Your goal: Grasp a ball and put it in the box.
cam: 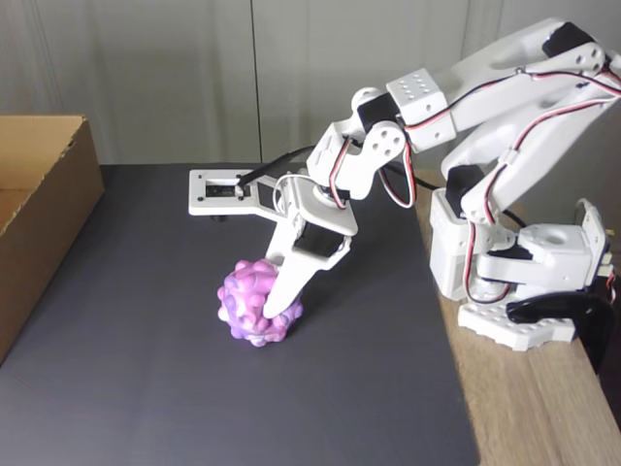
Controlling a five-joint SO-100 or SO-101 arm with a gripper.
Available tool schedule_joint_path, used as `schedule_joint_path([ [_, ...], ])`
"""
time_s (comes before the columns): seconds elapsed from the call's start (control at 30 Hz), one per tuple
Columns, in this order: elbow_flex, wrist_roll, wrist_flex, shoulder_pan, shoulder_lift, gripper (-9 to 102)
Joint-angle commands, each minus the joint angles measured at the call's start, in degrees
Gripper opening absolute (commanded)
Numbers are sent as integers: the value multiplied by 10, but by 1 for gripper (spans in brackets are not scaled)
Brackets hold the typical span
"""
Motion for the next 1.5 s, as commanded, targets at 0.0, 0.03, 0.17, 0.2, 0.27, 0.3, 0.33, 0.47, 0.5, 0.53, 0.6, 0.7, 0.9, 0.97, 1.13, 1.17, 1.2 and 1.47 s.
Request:
schedule_joint_path([
  [0.0,-4,3,0,1,37,18],
  [0.03,-7,2,9,4,51,17],
  [0.17,-31,-3,41,16,99,16],
  [0.2,-39,-4,42,18,106,16],
  [0.27,-65,-5,42,25,112,16],
  [0.3,-82,-6,42,28,111,16],
  [0.33,-101,-6,43,33,107,16],
  [0.47,-191,-6,23,53,66,15],
  [0.5,-217,-7,14,57,47,15],
  [0.53,-245,-7,4,62,28,15],
  [0.6,-304,-7,-16,69,-13,15],
  [0.7,-410,-8,-28,77,-85,14],
  [0.9,-585,-10,-40,83,-215,13],
  [0.97,-627,-11,-48,83,-252,13],
  [1.13,-701,-11,-93,87,-335,13],
  [1.17,-710,-11,-109,89,-349,12],
  [1.2,-715,-12,-125,90,-362,12],
  [1.47,-722,-8,-268,101,-440,12],
])
